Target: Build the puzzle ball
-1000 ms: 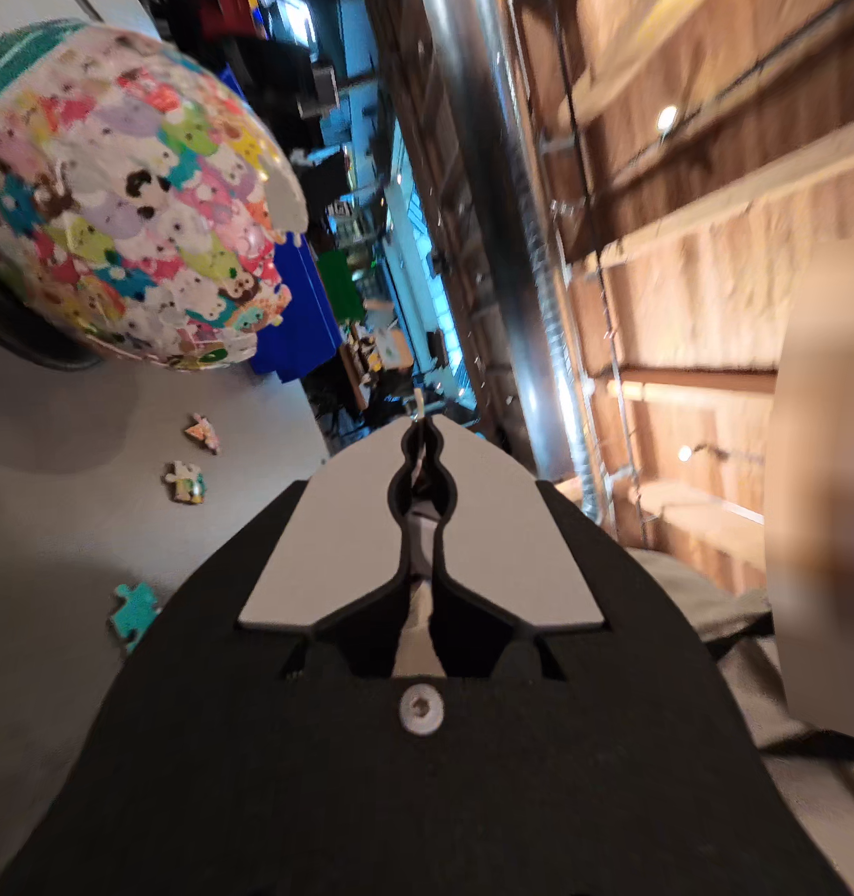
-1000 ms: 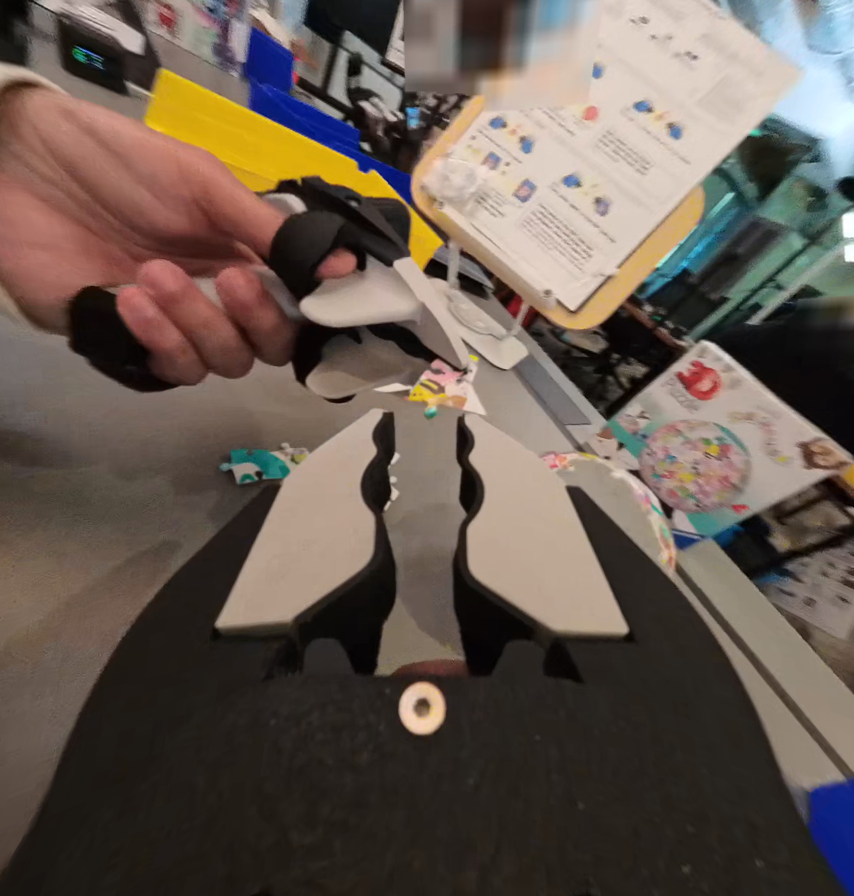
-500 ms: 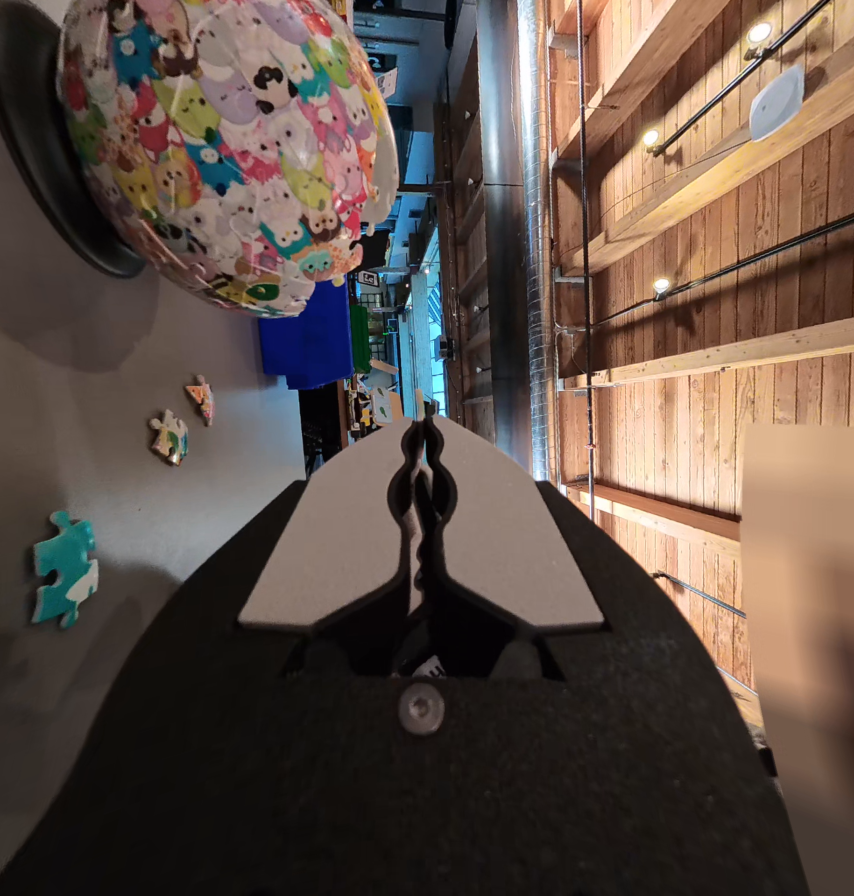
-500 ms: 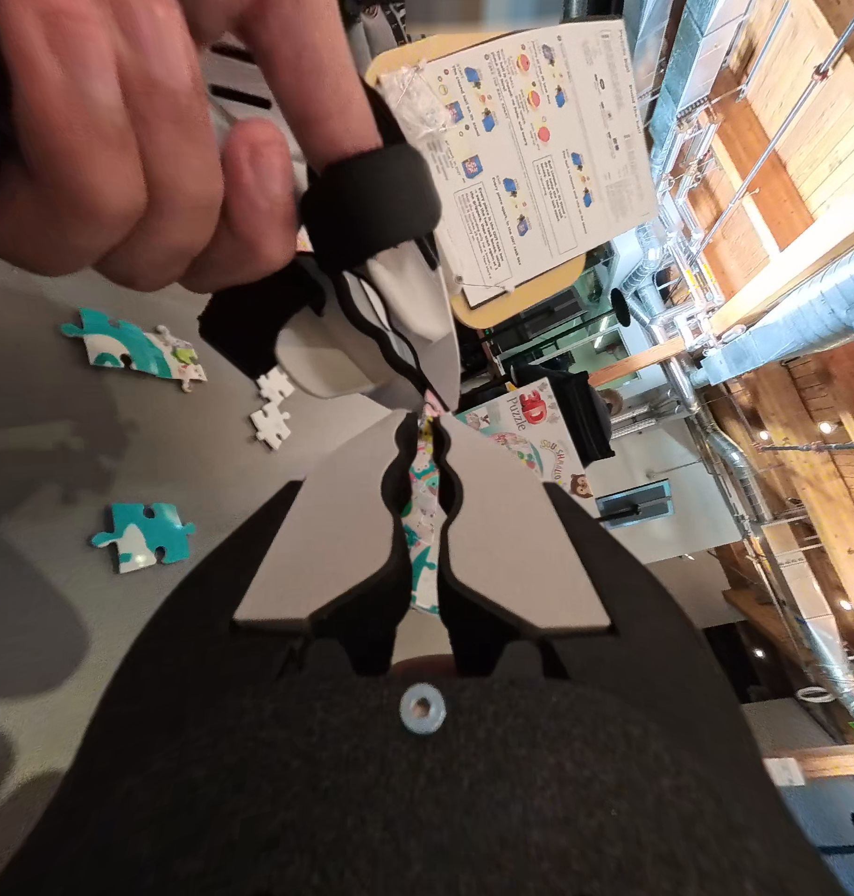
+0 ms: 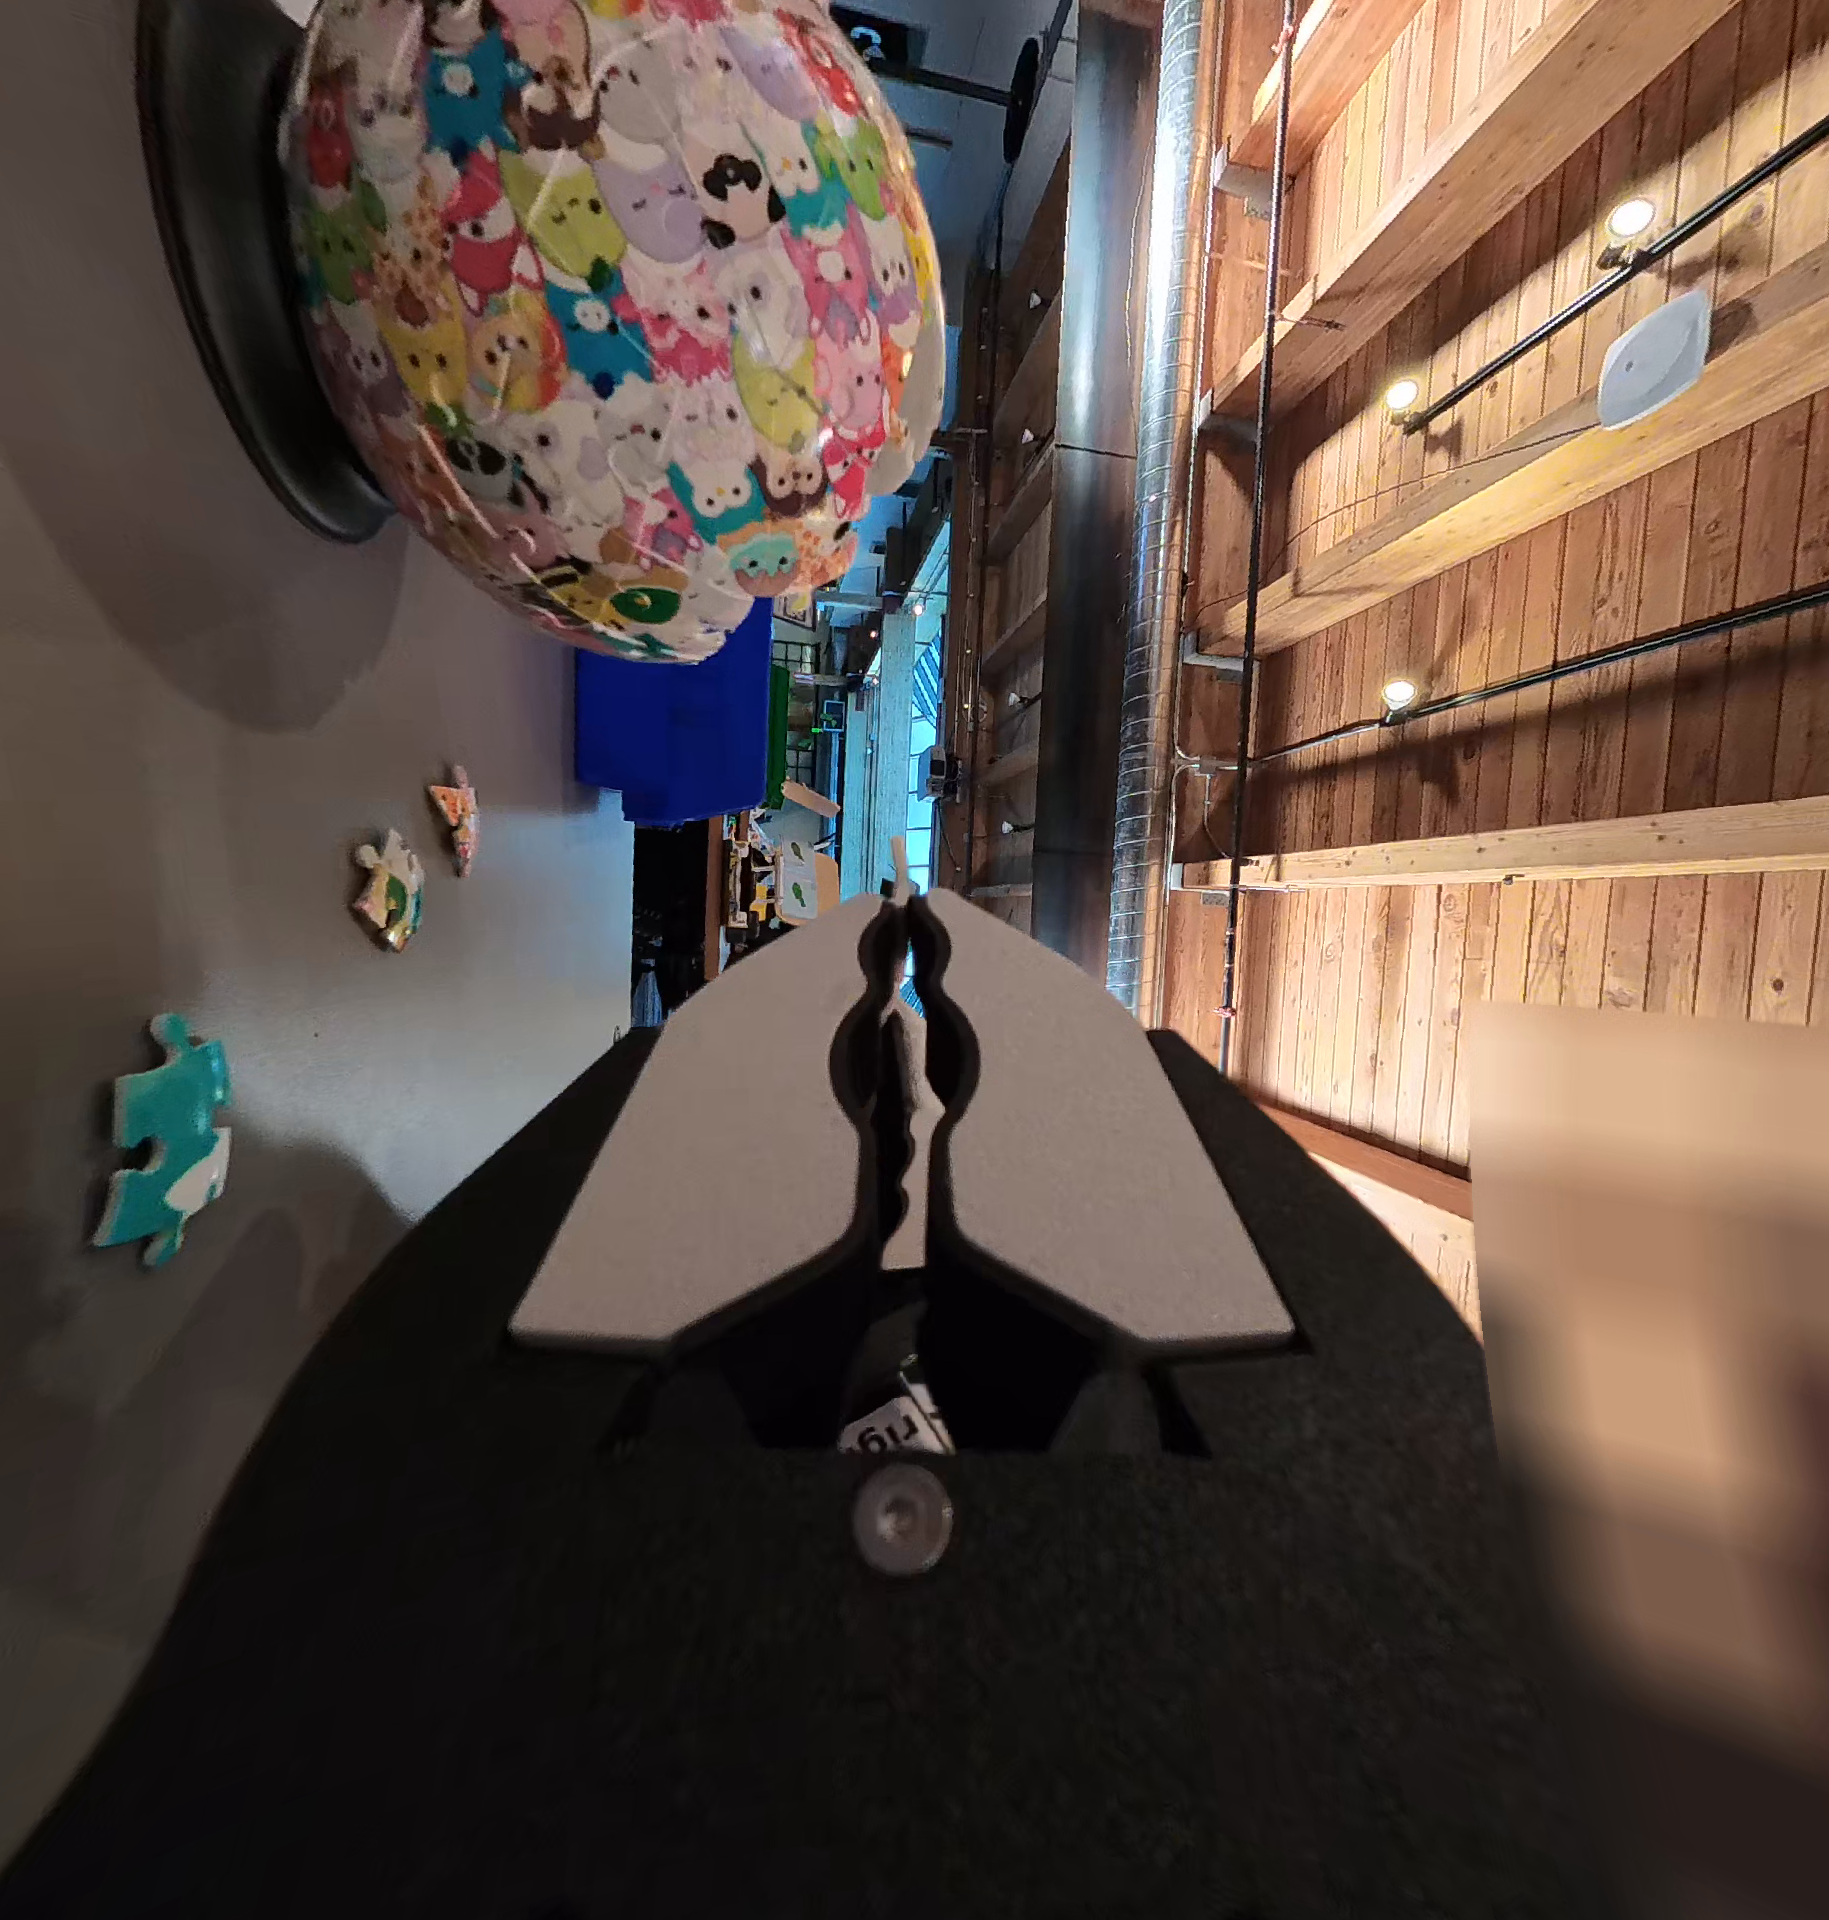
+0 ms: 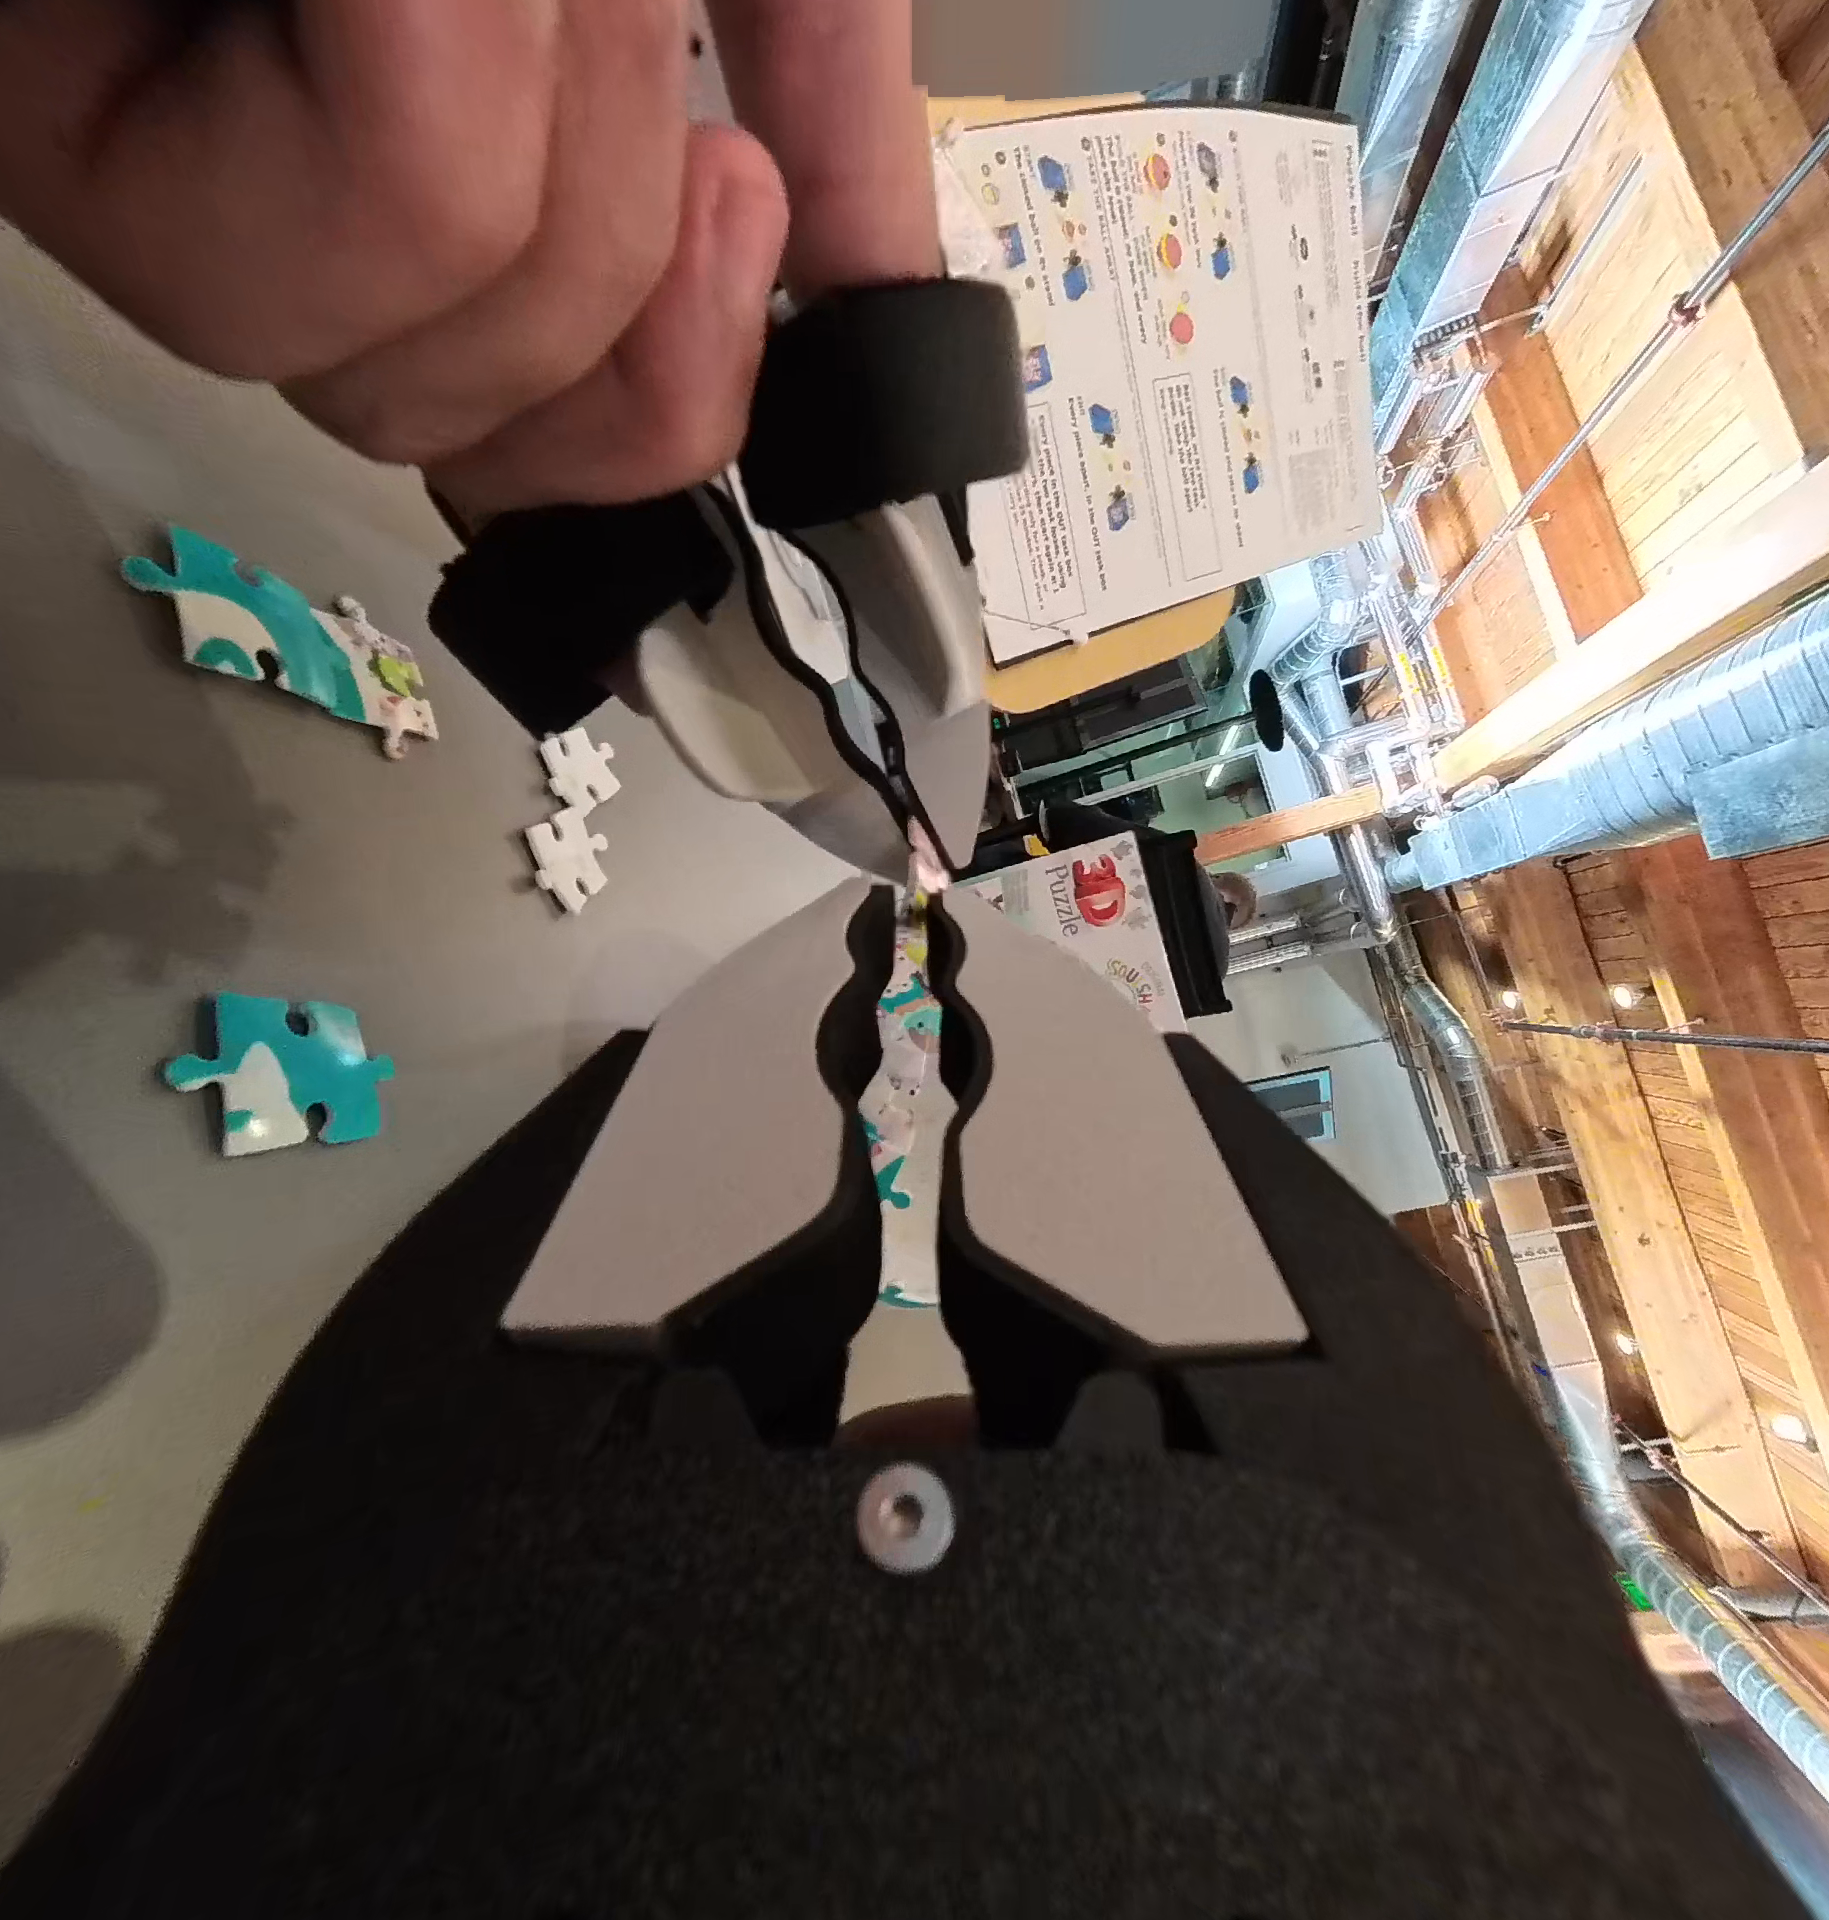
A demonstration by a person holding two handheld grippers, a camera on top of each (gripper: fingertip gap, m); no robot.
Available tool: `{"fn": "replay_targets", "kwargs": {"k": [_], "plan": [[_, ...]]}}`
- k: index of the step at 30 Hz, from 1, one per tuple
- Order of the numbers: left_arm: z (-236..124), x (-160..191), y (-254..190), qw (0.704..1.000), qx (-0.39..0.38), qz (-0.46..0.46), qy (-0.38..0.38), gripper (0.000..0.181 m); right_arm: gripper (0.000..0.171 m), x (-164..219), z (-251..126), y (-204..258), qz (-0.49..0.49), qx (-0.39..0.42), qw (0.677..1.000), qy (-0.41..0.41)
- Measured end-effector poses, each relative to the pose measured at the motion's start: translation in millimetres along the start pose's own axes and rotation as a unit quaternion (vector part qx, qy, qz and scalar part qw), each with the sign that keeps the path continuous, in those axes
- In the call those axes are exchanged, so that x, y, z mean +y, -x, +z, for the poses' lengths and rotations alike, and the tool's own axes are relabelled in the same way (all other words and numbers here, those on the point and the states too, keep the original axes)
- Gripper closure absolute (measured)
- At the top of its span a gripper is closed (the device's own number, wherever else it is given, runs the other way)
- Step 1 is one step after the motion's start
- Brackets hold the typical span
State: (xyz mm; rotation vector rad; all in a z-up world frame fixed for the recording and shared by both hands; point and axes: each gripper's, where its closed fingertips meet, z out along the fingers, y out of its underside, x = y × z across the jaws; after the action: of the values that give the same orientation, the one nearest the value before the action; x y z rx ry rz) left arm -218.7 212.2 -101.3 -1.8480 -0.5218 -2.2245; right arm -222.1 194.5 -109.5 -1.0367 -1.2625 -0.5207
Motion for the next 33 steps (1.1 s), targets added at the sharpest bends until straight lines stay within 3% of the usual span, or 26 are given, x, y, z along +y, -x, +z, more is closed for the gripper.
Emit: {"fn": "replay_targets", "kwargs": {"k": [11,16,21,28,33], "plan": [[-2,-1,2,1.000,-0.005,-0.004,-0.003,0.180,0.166,4,-5,-2,-0.027,0.010,1.000,0.001],[-1,1,2,1.000,0.003,-0.003,0.008,0.176,0.170,5,-7,-8,0.010,-0.011,1.000,0.006],[-4,-1,-7,0.995,-0.005,0.087,0.047,0.156,0.171,13,-7,-23,0.075,-0.041,0.996,-0.008],[-18,-15,-21,0.969,0.000,0.226,0.095,0.156,0.171,52,15,-67,-0.083,0.037,0.995,-0.029],[-23,-13,-8,0.934,-0.042,0.324,0.144,0.157,0.171,74,40,-65,-0.173,0.030,0.984,-0.023]]}}
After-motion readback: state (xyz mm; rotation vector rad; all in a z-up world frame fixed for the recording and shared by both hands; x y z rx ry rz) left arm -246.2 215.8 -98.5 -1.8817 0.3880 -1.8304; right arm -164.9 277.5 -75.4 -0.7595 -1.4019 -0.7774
